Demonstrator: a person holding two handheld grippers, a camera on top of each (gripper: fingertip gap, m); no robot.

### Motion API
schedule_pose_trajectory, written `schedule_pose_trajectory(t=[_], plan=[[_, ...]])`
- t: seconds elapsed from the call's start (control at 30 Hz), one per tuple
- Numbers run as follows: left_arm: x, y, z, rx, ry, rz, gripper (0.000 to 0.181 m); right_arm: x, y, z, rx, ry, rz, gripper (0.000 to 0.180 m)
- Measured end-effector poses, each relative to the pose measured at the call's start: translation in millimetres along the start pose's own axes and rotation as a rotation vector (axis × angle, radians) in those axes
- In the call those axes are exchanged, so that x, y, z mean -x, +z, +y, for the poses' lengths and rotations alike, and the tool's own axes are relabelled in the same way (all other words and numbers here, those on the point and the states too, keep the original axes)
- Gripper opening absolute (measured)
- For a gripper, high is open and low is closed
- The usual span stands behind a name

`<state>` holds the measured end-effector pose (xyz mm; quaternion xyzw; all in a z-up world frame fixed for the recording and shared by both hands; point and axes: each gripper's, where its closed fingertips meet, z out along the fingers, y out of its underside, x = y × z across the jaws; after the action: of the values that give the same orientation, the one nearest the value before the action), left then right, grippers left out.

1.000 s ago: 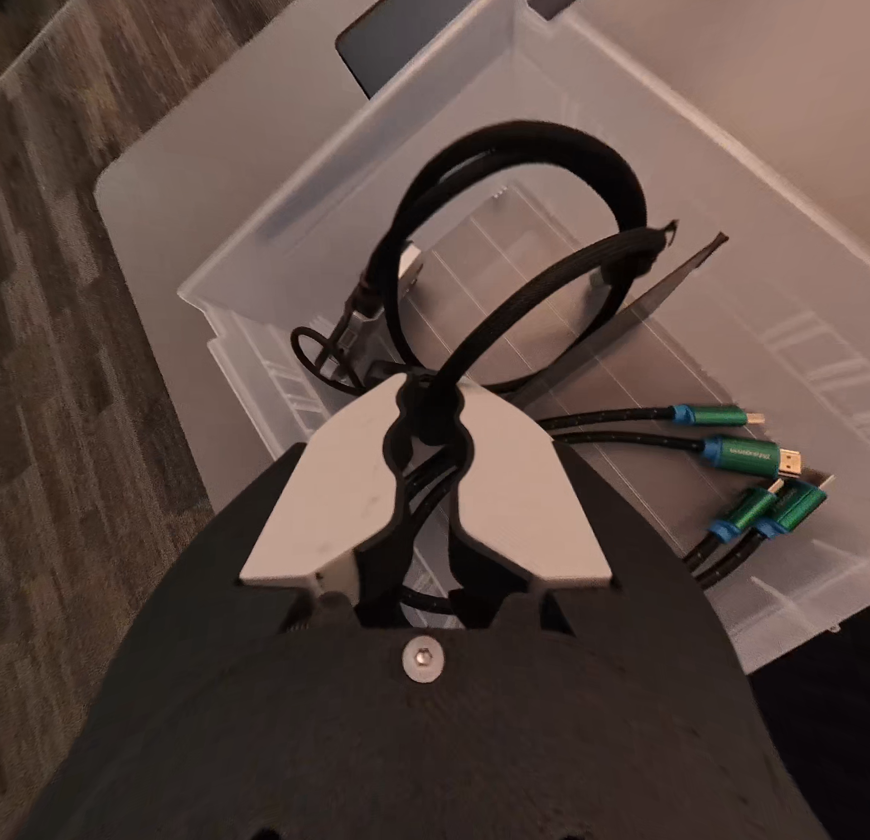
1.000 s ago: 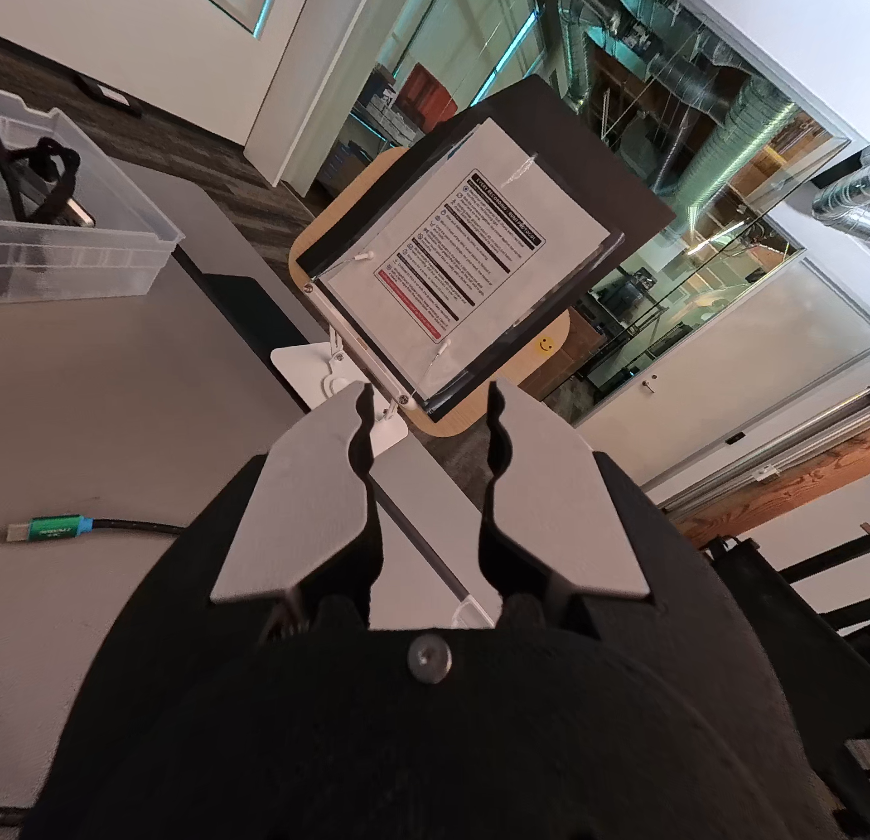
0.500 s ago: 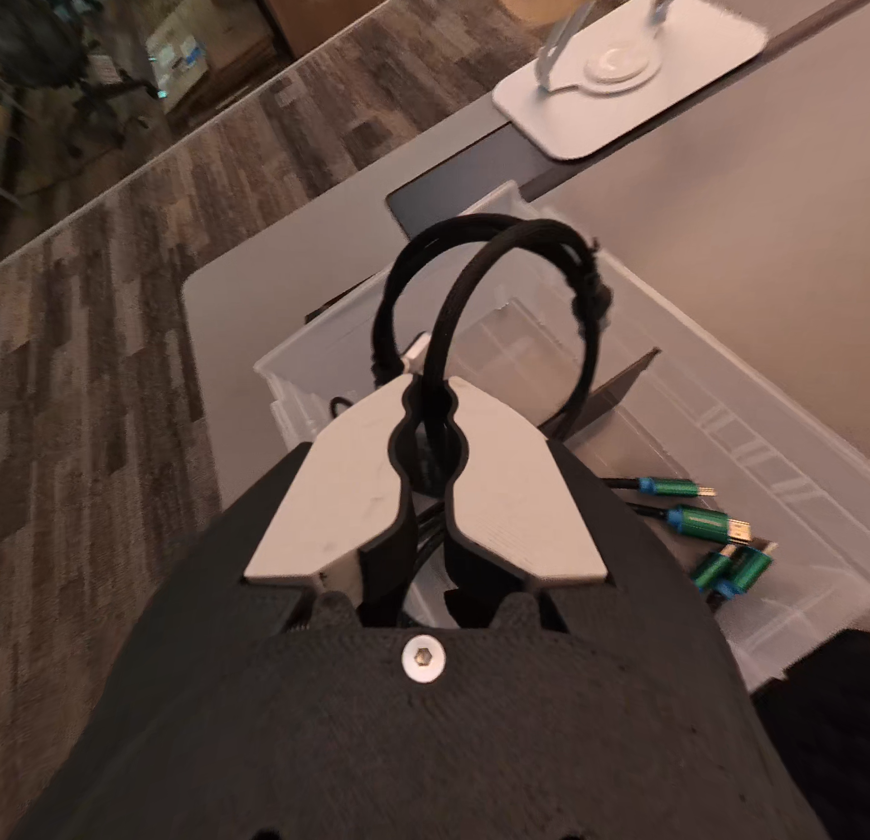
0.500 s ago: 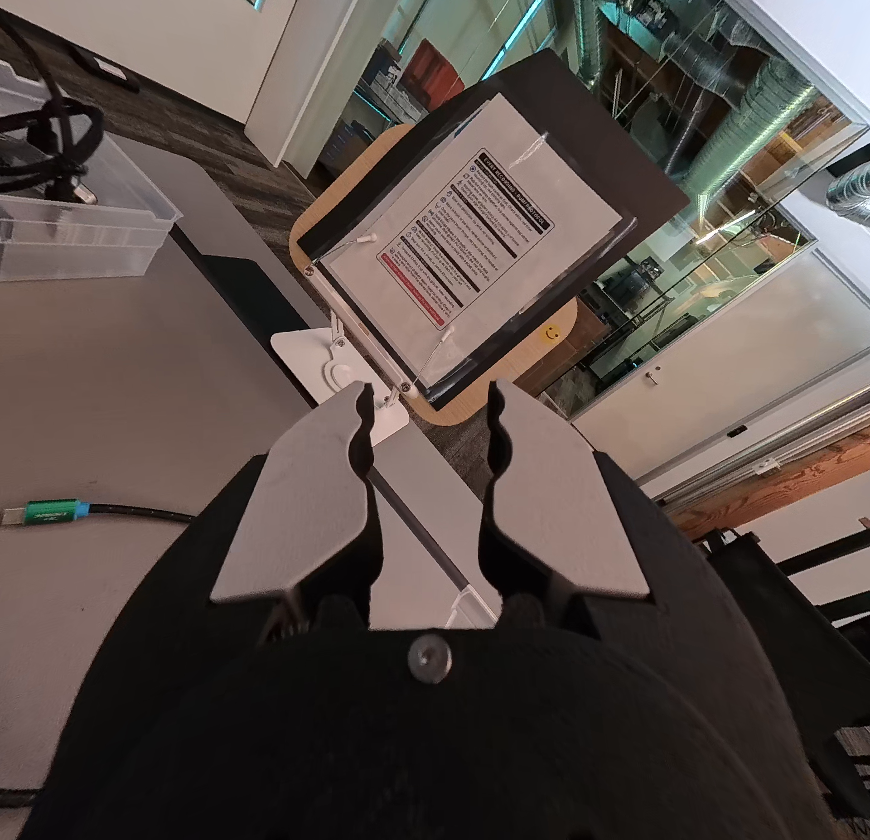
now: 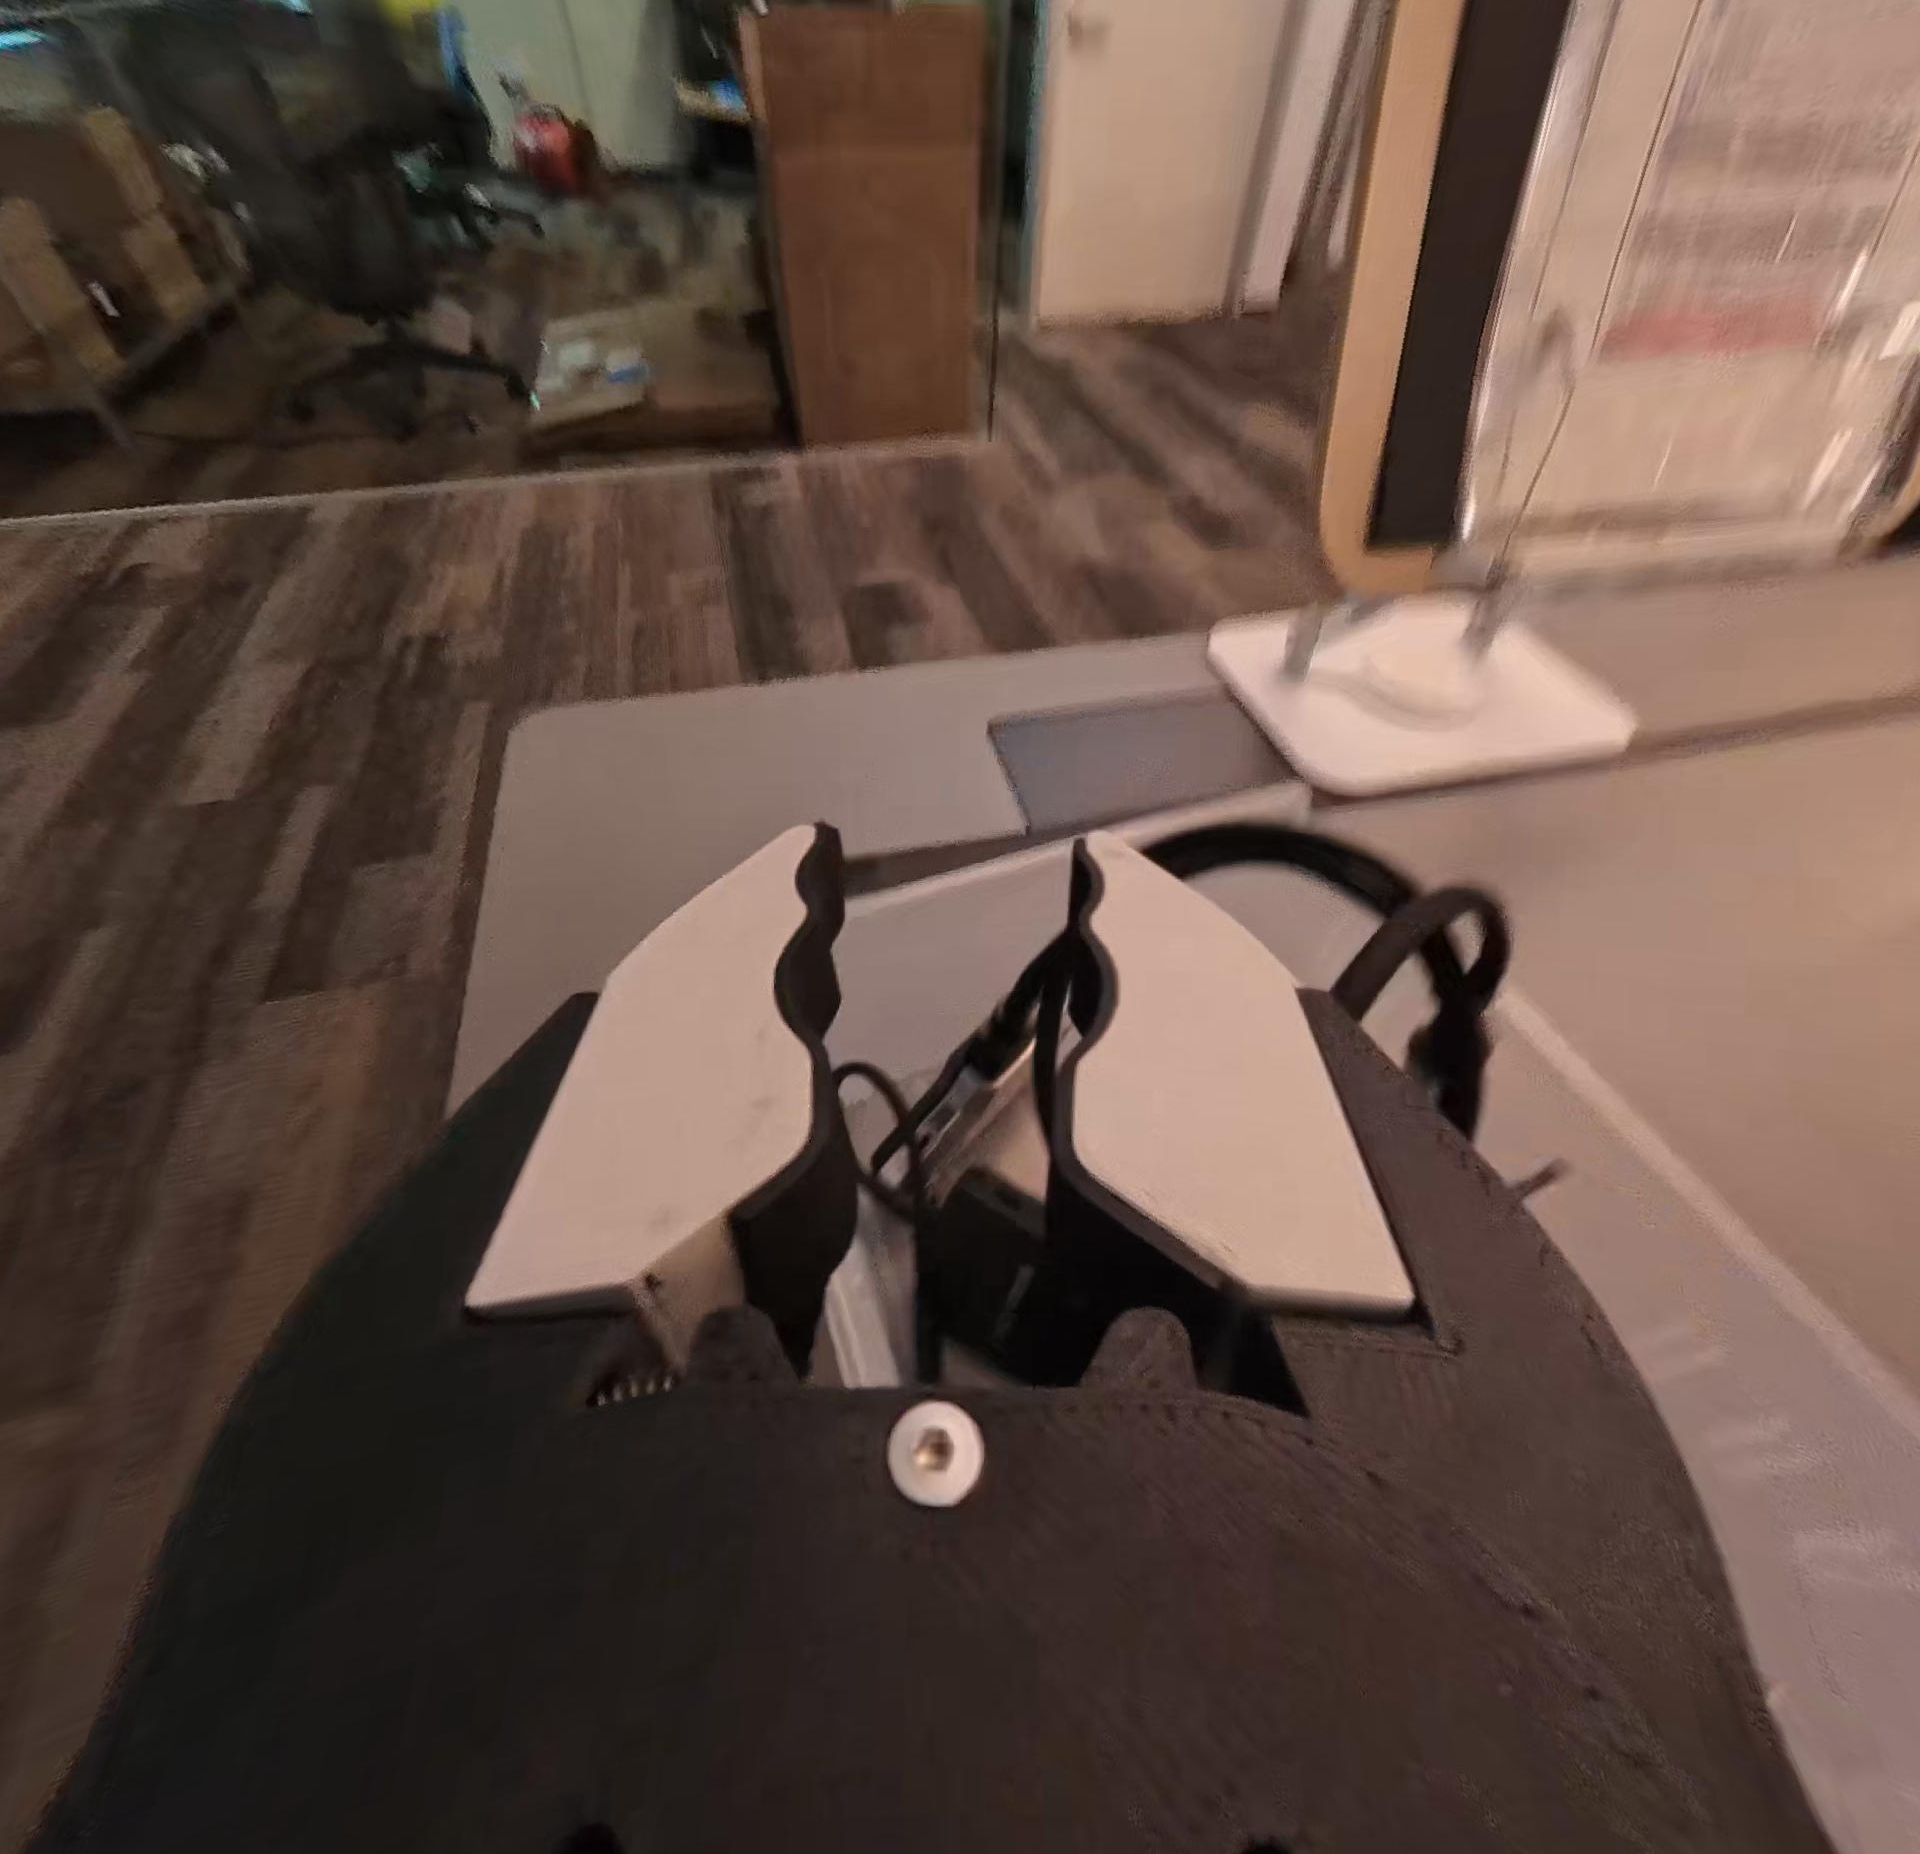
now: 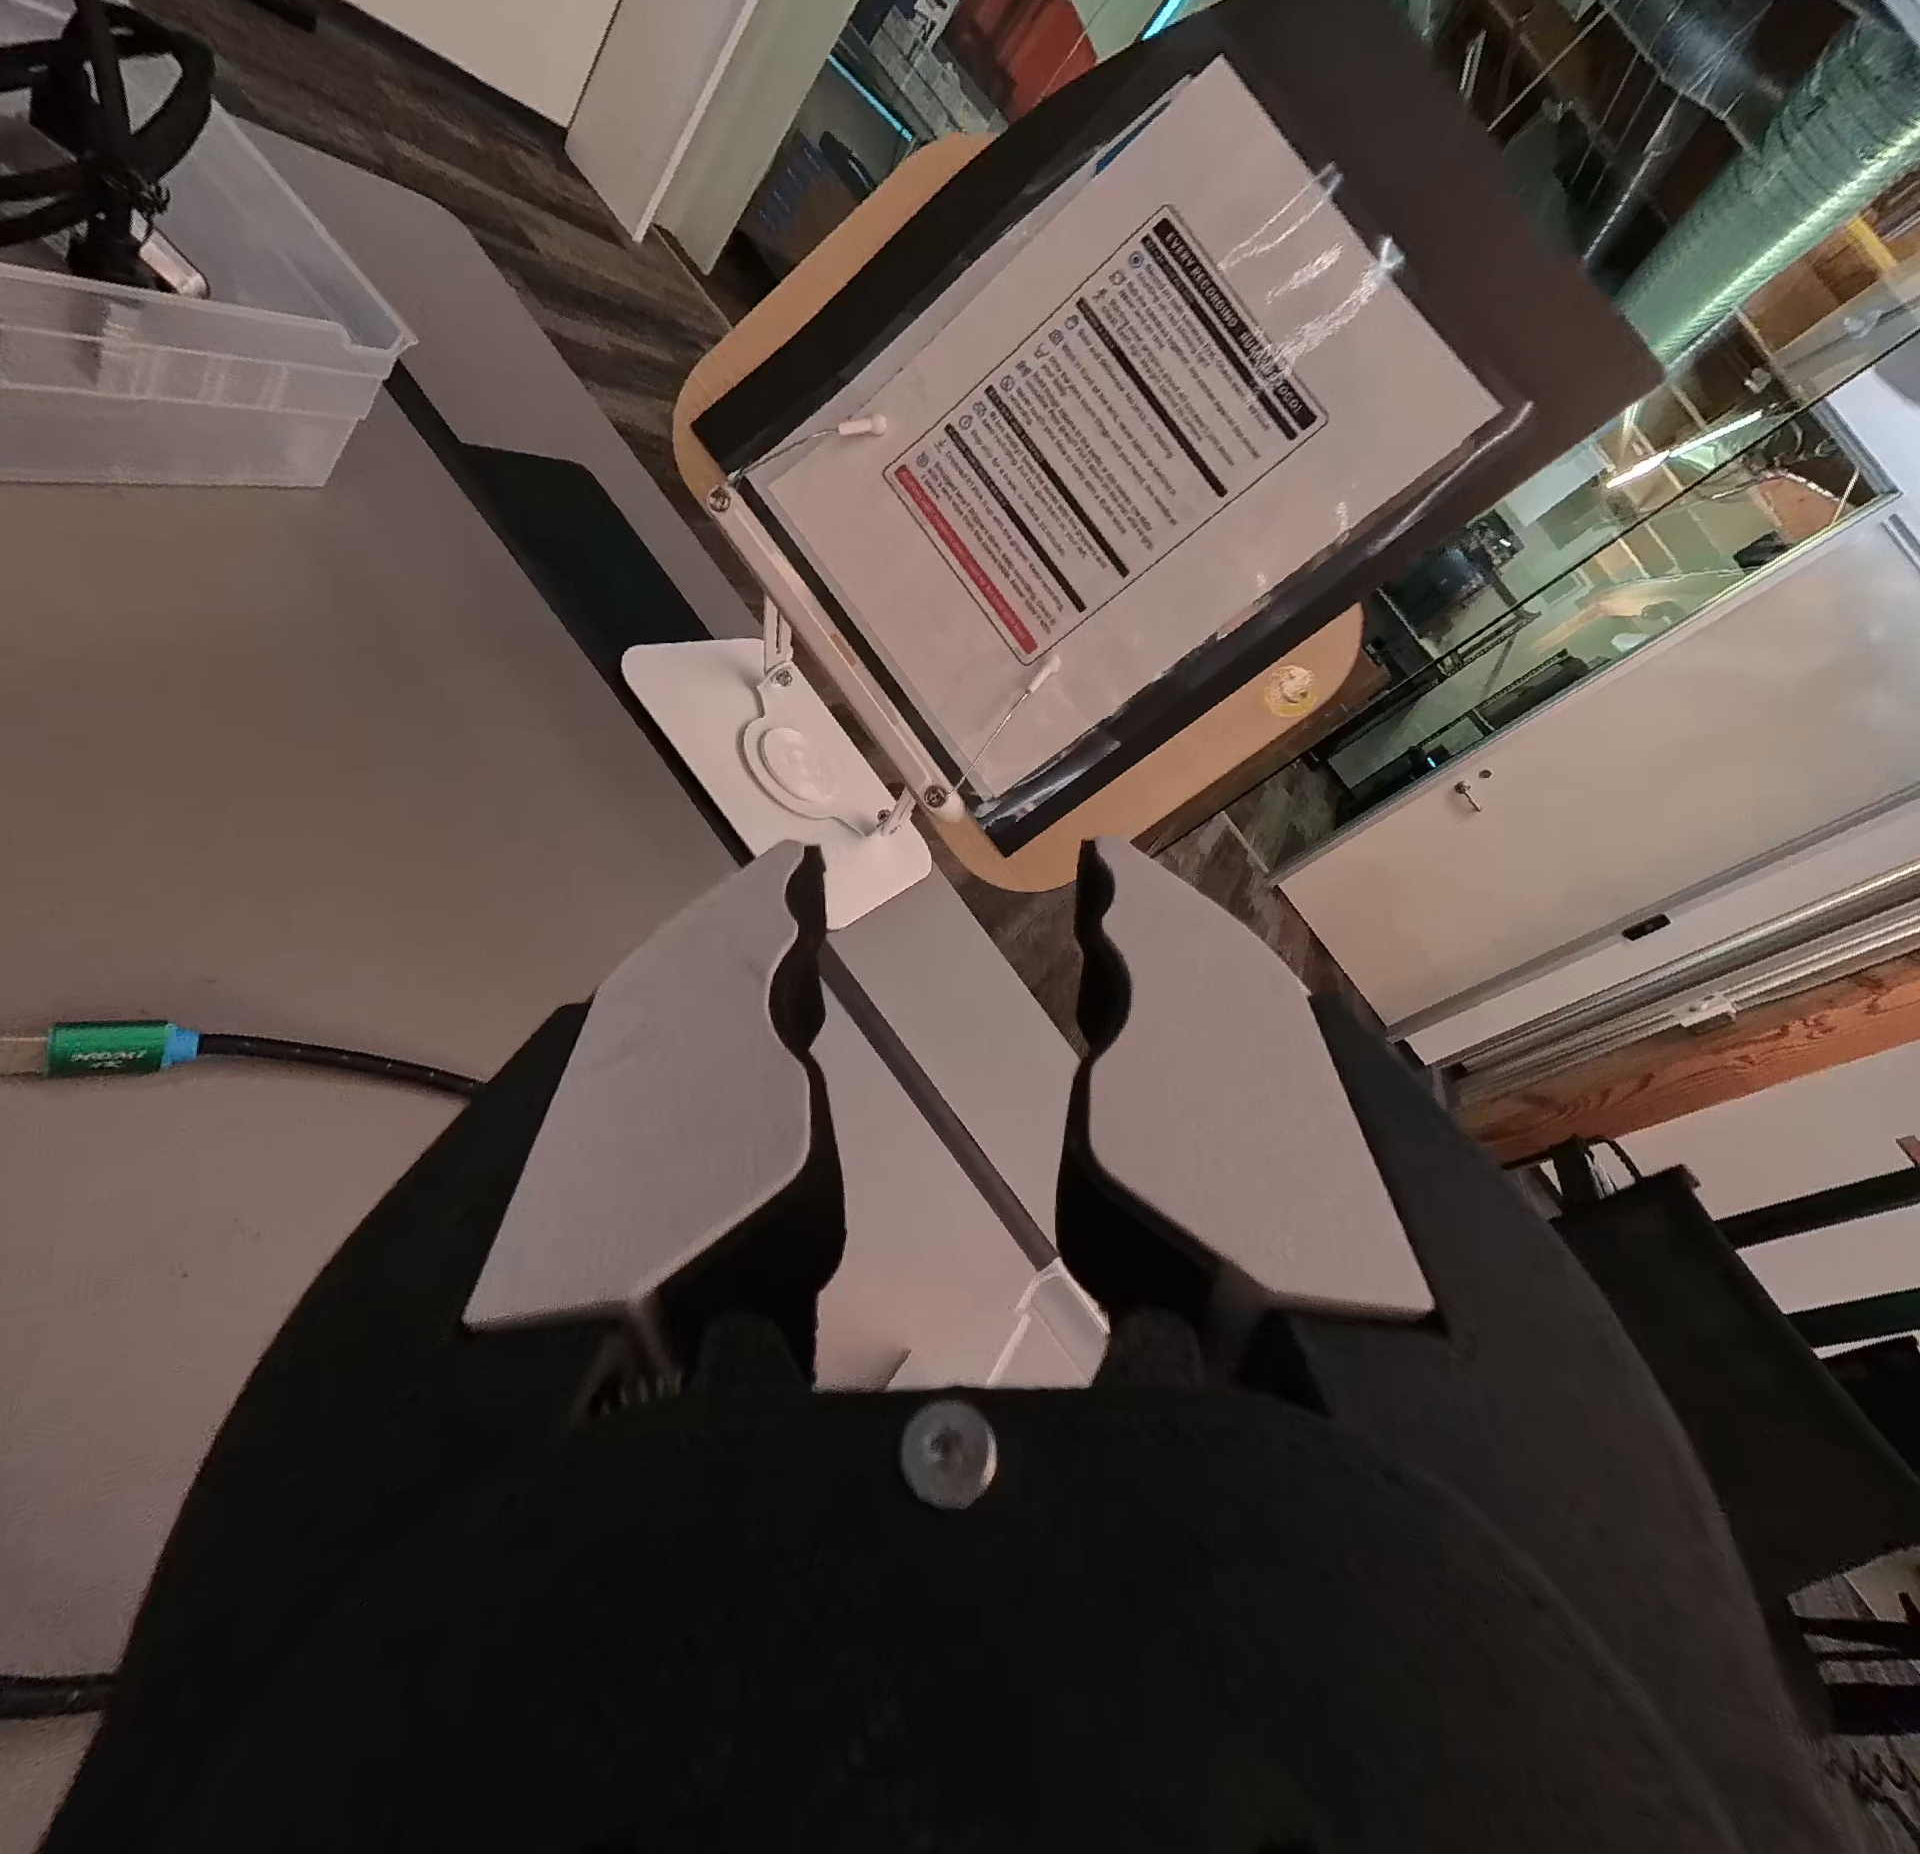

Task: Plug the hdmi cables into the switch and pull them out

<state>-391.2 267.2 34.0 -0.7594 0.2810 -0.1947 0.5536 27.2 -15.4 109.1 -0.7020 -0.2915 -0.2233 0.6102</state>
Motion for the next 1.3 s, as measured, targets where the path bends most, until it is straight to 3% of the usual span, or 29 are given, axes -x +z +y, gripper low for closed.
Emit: schedule_pose_trajectory(t=[0.03, 0.1, 0.13, 0.2, 0.33, 0.47, 0.57, 0.77, 1.0, 1.13, 1.3], plan=[[-2, 10, 15, 0.094, 0.076, -0.002, 0.044, 2, 3, 2, 0.010, -0.007, -0.005, 0.047], [-8, 28, 43, 0.271, 0.224, -0.005, 0.054, 6, 8, 6, 0.030, -0.019, -0.013, 0.047], [-13, 34, 51, 0.321, 0.275, 0.005, 0.049, 7, 10, 8, 0.041, -0.023, -0.017, 0.047], [-24, 43, 55, 0.337, 0.302, 0.062, 0.039, 9, 15, 13, 0.061, -0.035, -0.021, 0.047], [-37, 63, 60, 0.347, 0.330, 0.122, 0.038, 13, 21, 18, 0.083, -0.044, -0.032, 0.047], [-32, 78, 87, 0.506, 0.461, 0.041, 0.025, 16, 22, 17, 0.082, -0.055, -0.039, 0.047], [-33, 78, 86, 0.514, 0.486, 0.034, 0.008, 16, 21, 17, 0.081, -0.058, -0.037, 0.047], [-30, 45, 38, 0.350, 0.460, -0.036, 0.007, 13, 17, 14, 0.062, -0.046, -0.034, 0.045], [-70, -16, -61, -0.062, 0.408, -0.055, 0.006, 14, 16, 12, 0.050, -0.041, -0.036, 0.045], [-132, -51, -104, -0.275, 0.282, 0.173, 0.007, 20, 20, 6, 0.000, 0.011, -0.070, 0.044], [-247, -85, -128, -0.398, 0.012, 0.753, 0.006, 57, 24, -38, -0.246, 0.217, -0.276, 0.043]])
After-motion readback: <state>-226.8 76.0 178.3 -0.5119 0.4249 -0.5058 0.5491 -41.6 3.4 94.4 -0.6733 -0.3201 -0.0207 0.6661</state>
